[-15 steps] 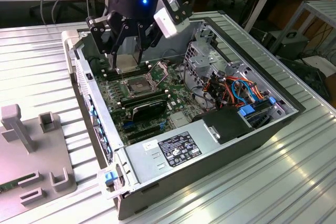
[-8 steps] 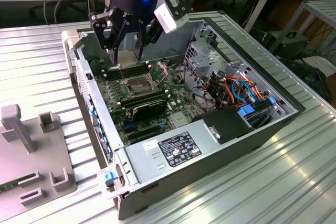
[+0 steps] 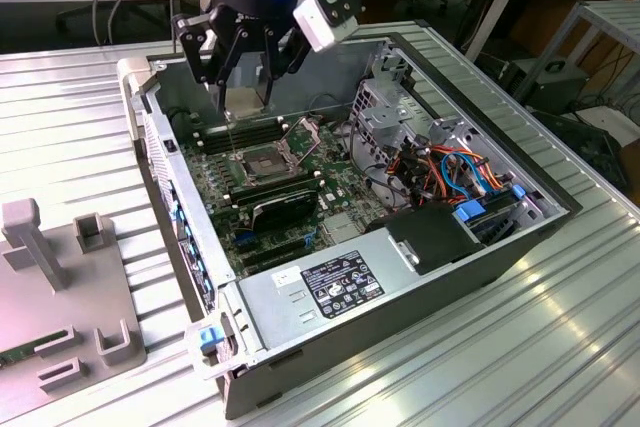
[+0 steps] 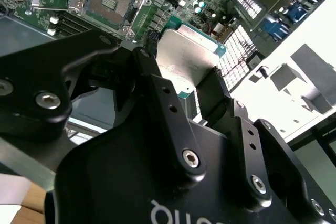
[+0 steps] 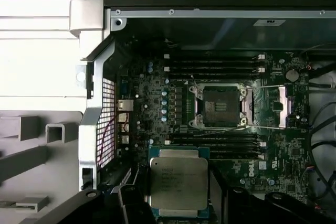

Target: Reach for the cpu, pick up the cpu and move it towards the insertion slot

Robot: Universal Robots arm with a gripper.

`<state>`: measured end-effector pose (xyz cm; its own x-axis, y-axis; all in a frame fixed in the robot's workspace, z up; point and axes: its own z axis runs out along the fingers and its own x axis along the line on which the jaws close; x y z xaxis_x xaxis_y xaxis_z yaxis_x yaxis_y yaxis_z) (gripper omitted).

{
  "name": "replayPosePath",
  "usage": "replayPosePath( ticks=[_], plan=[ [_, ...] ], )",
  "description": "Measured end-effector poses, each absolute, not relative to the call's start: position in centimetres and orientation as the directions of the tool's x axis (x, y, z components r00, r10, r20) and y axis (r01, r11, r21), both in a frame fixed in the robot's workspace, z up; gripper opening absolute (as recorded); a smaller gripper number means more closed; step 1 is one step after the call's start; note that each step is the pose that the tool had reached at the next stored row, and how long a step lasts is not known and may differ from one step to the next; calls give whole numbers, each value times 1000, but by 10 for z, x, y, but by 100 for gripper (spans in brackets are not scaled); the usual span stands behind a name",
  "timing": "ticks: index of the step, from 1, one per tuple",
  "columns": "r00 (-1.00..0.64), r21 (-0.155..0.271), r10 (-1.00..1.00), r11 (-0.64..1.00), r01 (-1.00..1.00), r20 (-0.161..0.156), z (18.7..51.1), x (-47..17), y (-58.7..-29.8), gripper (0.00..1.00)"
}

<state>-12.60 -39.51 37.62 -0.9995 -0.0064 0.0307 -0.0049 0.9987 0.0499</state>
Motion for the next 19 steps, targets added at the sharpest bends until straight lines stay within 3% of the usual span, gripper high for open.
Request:
replayPosePath(
  ticks=[19],
  plan=[
    [-1000, 50, -6, 999, -5, 31, 369, -83, -359, 55]
  ],
)
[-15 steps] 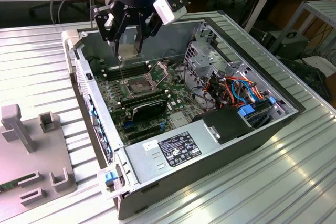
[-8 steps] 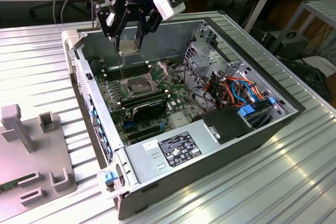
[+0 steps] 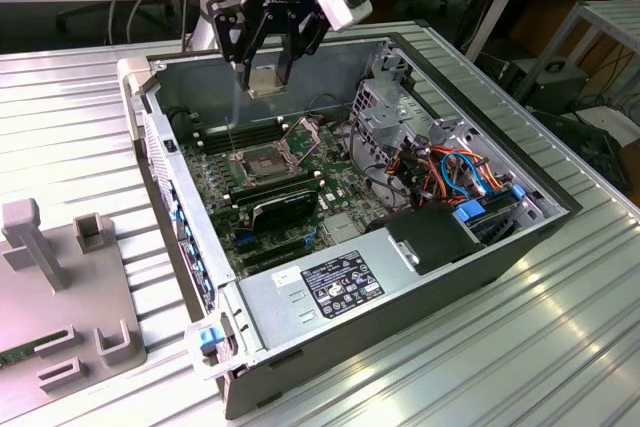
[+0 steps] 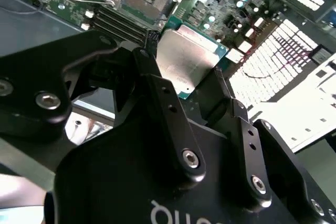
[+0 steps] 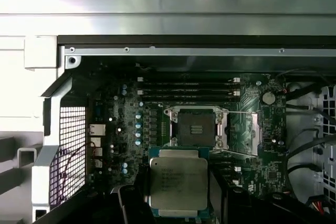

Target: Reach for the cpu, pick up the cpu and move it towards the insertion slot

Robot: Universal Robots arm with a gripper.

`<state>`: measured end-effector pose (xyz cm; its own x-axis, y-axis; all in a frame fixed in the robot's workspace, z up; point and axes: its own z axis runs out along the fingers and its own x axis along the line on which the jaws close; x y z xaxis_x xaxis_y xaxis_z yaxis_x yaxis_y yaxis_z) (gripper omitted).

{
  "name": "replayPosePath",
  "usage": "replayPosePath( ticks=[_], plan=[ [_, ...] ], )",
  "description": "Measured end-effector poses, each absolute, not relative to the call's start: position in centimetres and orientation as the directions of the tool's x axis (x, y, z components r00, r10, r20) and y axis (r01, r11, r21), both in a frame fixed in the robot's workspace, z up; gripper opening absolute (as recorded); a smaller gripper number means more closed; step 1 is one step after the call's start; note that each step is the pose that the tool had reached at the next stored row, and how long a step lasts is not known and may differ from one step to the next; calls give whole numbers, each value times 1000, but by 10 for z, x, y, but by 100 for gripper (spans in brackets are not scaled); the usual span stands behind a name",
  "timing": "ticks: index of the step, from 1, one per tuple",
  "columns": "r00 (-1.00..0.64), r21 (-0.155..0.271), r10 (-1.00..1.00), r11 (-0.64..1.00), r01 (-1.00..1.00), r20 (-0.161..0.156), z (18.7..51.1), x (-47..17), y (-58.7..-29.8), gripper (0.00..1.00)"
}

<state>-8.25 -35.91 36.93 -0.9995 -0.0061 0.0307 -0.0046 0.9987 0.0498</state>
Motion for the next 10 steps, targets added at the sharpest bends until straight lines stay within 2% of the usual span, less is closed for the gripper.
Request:
replayPosePath(
  ticks=[10],
  plan=[
    [-999, 50, 16, 999, 18, 30, 362, -60, -355, 55]
  ],
)
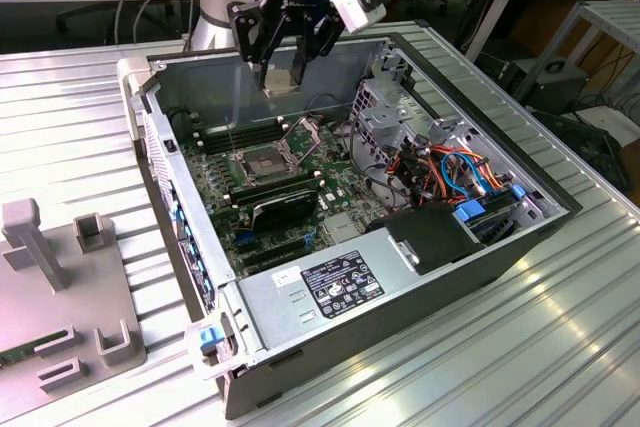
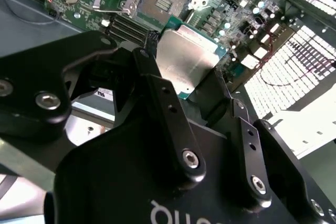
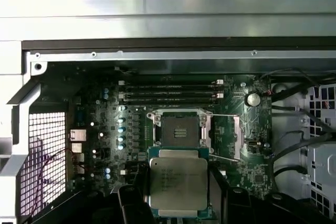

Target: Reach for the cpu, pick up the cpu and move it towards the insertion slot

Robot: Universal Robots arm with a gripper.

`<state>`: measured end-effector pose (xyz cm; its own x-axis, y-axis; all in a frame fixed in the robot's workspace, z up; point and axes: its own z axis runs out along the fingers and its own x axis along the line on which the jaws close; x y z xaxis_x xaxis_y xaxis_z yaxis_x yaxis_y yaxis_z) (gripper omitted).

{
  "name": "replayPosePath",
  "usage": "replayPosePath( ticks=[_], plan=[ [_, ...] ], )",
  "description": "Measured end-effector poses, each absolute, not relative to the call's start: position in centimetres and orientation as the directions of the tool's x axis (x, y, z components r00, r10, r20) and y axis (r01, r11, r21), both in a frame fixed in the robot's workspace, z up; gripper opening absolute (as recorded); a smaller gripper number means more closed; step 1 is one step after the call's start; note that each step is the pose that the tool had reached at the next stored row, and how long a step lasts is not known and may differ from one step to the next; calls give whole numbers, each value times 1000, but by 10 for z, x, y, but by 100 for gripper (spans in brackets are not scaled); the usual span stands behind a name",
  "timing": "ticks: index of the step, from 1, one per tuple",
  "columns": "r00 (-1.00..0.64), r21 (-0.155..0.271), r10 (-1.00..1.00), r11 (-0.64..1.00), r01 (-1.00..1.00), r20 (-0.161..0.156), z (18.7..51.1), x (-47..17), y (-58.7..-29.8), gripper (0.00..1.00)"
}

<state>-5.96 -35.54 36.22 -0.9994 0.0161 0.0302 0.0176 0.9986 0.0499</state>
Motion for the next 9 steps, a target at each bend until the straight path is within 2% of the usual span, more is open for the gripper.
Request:
replayPosePath(
  ticks=[9],
  plan=[
    [-999, 51, 27, 998, 28, 30, 353, -58, -337, 55]
  ],
)
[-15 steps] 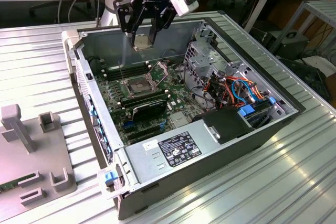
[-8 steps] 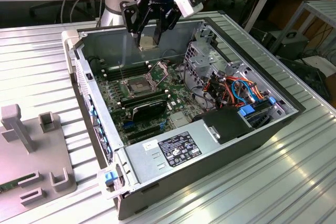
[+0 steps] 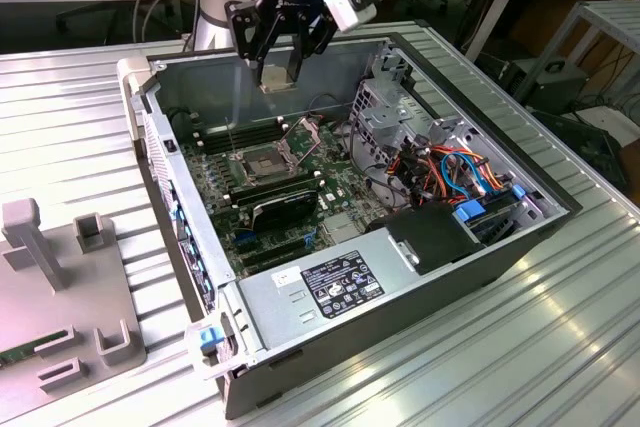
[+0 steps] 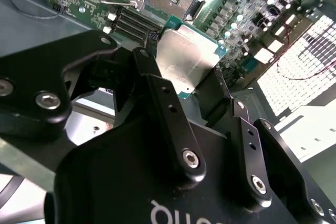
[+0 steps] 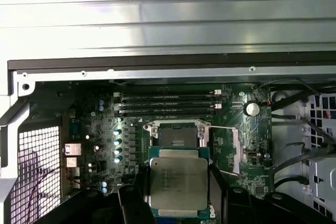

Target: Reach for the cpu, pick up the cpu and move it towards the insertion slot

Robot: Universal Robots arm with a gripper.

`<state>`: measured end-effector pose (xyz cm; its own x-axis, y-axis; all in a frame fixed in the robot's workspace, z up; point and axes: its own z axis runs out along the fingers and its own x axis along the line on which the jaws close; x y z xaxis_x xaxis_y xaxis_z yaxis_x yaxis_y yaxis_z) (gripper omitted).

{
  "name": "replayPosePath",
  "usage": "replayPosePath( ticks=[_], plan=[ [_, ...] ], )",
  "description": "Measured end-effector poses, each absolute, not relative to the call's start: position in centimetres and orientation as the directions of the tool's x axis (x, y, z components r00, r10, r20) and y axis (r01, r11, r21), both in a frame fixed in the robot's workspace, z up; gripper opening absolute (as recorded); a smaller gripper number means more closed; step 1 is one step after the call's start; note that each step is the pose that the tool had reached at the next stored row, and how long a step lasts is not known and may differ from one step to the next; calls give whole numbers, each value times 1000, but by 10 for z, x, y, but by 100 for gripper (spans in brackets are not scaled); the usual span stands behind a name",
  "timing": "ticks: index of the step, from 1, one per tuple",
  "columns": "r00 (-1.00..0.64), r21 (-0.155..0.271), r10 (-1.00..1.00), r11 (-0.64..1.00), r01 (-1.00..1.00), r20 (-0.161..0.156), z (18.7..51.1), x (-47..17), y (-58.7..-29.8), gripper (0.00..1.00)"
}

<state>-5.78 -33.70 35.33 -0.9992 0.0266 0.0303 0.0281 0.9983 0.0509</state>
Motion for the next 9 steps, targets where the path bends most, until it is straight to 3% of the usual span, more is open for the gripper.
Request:
replayPosePath(
  ticks=[9],
  plan=[
    [-999, 52, 27, 998, 29, 30, 351, -58, -333, 55]
  ],
)
